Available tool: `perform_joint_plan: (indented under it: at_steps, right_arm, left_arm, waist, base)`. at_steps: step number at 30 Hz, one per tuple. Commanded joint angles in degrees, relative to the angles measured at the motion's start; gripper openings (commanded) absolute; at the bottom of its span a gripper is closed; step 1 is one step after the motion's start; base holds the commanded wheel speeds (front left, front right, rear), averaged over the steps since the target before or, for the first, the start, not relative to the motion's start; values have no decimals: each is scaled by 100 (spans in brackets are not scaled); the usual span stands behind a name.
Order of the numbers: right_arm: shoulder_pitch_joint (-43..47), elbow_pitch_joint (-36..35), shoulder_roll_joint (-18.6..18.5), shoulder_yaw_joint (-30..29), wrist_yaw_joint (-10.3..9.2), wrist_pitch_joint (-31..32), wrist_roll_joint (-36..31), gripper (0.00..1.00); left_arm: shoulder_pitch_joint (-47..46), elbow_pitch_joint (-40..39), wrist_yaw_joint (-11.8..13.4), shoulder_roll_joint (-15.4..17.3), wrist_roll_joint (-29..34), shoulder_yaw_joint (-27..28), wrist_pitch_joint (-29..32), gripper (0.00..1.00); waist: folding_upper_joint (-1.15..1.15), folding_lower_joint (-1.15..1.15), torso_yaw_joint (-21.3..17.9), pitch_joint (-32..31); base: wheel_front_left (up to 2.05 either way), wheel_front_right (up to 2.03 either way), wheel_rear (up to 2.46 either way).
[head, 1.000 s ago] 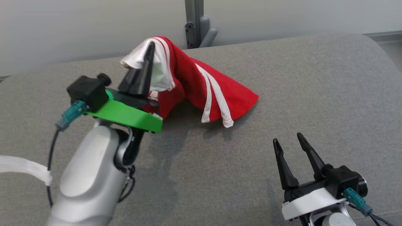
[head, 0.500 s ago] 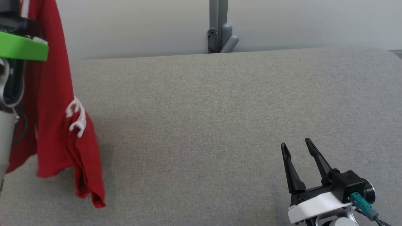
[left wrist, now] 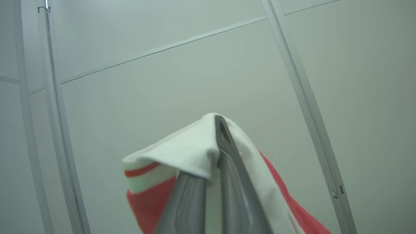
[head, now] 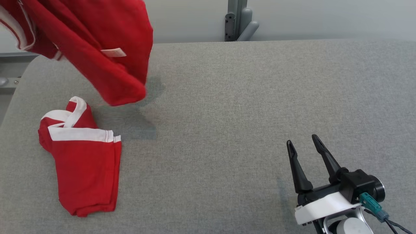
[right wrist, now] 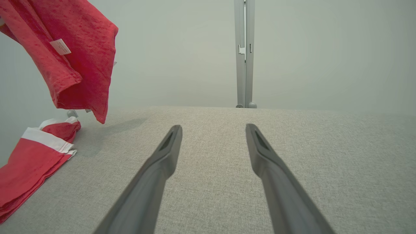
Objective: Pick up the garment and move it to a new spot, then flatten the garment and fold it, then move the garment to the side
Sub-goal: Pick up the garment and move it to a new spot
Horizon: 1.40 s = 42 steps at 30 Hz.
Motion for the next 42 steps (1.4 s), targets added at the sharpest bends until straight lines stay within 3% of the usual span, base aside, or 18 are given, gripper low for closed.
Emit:
perform_joint_plan:
  at_steps: [1, 8, 15, 19, 24, 28, 38, 42]
  right_arm:
    - [-10, -31, -14, -42, 0, -18, -60, 100]
    - [-31, -66, -14, -218, 0, -18, -255, 100]
    - [-138, -60, -14, -158, 0, -18, -338, 100]
    - [-207, -70, -14, -130, 0, -18, -377, 100]
    - [-288, -103, -14, -122, 0, -18, -428, 100]
    - [-358, -122, -14, -93, 0, -18, -486, 100]
    - [-523, -225, -132, -79, 0, -18, -618, 100]
    - [-578, -264, -206, -142, 0, -18, -653, 100]
  left_arm:
    - [-129, 203, 67, 133, 44, 97, -37, 0]
    - [-192, 386, 153, 310, 27, 694, -43, 0]
    - [113, 86, 96, 350, 442, 1239, -40, 0]
    - [245, 274, 195, 449, 783, 1410, -40, 0]
    - [391, 565, 246, 353, 862, 1634, -40, 0]
    - [618, 1087, 356, 303, 1030, 1708, -34, 0]
    - [843, 2745, 979, -99, 1022, 1958, -35, 0]
    - [825, 3435, 884, -444, 836, 2007, -21, 0]
  waist:
    - [0, 0, -11, 79]
    - [0, 0, 98, 333]
    - [0, 0, 264, 484]
    - [0, 0, 318, 565]
    - [0, 0, 336, 679]
    - [0, 0, 320, 847]
    - [0, 0, 253, 1400]
    - [0, 0, 306, 1589]
  base:
    - [0, 0, 0]
    - [0, 0, 0]
    - [0, 0, 0]
    - [0, 0, 0]
    - [0, 0, 0]
    - [0, 0, 0]
    - [0, 0, 0]
    - [0, 0, 0]
